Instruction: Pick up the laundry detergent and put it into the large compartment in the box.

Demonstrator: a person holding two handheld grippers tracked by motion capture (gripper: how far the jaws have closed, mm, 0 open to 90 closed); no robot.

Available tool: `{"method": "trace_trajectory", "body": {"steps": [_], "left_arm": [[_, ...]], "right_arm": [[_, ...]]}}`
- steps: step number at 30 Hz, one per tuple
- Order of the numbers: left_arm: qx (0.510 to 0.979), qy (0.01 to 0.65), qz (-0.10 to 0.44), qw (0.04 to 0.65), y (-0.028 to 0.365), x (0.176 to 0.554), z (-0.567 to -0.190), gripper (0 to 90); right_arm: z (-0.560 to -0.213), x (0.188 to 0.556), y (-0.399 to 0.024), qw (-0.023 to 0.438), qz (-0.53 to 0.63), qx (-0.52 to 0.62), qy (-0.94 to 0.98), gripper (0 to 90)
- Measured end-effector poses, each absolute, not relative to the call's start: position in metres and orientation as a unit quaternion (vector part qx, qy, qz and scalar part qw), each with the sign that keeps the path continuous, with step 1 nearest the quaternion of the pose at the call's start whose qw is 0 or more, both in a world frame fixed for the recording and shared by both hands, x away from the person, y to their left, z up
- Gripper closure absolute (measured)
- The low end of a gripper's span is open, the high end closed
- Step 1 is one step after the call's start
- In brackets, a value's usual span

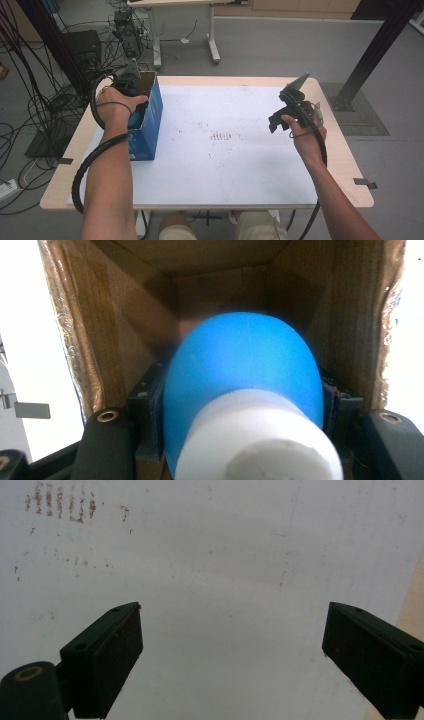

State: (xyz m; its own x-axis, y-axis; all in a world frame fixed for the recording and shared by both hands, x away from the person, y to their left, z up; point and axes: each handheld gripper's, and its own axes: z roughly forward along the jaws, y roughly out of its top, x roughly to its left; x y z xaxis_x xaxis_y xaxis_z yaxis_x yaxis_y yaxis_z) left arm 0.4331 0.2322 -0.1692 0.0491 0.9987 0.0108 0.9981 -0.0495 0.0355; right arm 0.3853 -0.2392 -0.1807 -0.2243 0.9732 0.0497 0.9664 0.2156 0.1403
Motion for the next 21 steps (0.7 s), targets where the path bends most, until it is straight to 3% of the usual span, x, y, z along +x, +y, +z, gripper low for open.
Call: {"method": "trace_trajectory", "body": {"steps": [21], "left_arm": [[0.724, 0.69, 0.019, 0.012, 0.2322, 0.4313, -0.1693, 37.2]], "right_arm": [[-0.1799, 0.3845, -0.2399, 0.025, 0.074, 0.622, 0.78, 9.2]]}}
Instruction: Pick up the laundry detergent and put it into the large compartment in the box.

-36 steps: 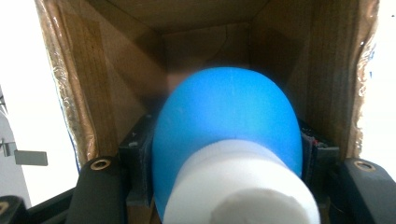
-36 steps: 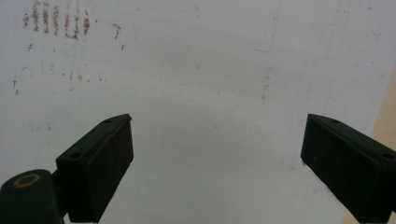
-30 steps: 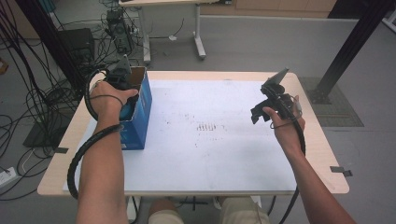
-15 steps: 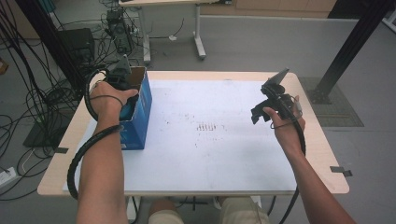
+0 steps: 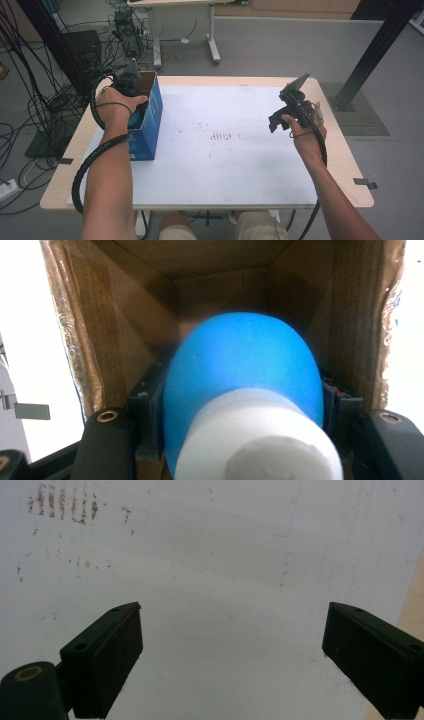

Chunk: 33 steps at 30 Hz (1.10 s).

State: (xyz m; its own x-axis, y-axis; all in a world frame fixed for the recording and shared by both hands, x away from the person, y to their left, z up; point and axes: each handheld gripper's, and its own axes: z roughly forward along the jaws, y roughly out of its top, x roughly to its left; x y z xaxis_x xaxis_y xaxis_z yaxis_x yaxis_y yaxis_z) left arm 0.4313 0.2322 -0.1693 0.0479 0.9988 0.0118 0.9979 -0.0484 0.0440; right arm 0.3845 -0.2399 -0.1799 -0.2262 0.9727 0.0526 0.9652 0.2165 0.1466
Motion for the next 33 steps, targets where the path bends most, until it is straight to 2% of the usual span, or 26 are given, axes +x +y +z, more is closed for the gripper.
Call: {"method": "trace_trajectory", "body": {"steps": [33], "left_arm": [[0.724, 0.689, 0.02, 0.014, 0.2325, 0.4304, -0.1692, 37.1]], "right_arm": [[-0.1776, 0.3834, -0.241, 0.027, 0.075, 0.623, 0.778, 9.3]]}}
